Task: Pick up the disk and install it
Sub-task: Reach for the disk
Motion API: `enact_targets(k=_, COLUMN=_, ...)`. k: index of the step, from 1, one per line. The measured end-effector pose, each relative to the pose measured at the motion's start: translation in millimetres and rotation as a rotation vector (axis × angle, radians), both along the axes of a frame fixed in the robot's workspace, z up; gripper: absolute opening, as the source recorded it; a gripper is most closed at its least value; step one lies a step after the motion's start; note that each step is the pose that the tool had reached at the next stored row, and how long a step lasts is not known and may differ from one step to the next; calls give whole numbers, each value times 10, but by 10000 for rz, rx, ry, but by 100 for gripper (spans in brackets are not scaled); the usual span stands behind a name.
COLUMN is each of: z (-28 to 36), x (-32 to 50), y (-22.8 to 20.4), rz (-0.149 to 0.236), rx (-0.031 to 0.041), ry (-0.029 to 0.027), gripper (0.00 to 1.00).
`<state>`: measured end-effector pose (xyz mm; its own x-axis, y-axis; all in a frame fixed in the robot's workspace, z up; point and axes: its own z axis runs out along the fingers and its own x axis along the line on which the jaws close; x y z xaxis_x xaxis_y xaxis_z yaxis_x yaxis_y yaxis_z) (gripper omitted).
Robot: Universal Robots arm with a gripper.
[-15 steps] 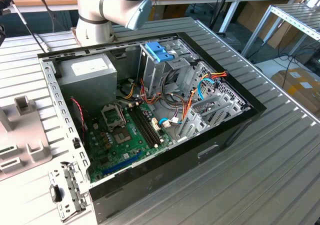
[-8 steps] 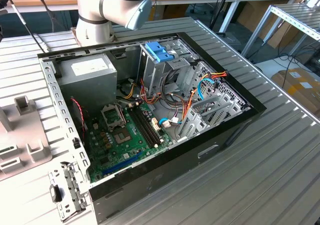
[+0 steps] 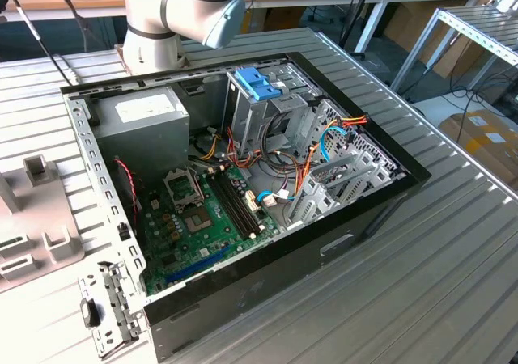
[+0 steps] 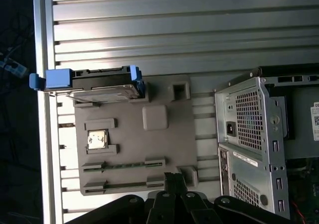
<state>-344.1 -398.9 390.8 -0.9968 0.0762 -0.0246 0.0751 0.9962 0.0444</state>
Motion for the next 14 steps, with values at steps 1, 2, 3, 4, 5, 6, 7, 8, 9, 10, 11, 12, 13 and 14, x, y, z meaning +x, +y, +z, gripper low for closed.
enact_targets(k=1, z=0, x=-5, y=0, rz=0, rx=0, ry=0, gripper=11)
enact_targets(k=2, z=0, x=-13, y=0, rz=1, rx=-1, ry=1, gripper=11)
enact_targets(k=3, z=0, x=-21, y=0, rz=0, rx=-1, ry=2, gripper=11)
enact_targets(k=4, z=0, x=-27, y=0, rz=1, rx=-1, ry=1, gripper=11)
enact_targets(k=5, z=-1, x=-32, y=0, rz=0, rx=-1, ry=1, gripper=11)
enact_targets(k=6, z=-1, x=-38, y=0, rz=0, rx=0, ry=0, gripper=11)
enact_targets(k=7, z=-1, x=-48, y=0, rz=0, rx=-1, ry=1, gripper=11)
enact_targets(k=8, z=-1, x=-60, y=0, rz=0, rx=-1, ry=1, gripper=11)
enact_targets(k=9, z=-2, x=-67, y=0, rz=0, rx=0, ry=0, gripper=11)
enact_targets(k=10, z=-1, x=-71, y=0, rz=1, rx=-1, ry=1, gripper=11)
enact_targets(k=11, z=-2, x=-80, y=0, rz=0, rx=0, ry=1, gripper=11)
enact_targets(k=12, z=-2, x=-89, y=0, rz=0, rx=-1, ry=1, gripper=11)
enact_targets(k=13, z=-2, x=-94, y=0, rz=0, rx=-1, ry=1, gripper=11)
enact_targets(k=14, z=-2, x=-100, y=0, rz=0, rx=-1, ry=2, gripper=11)
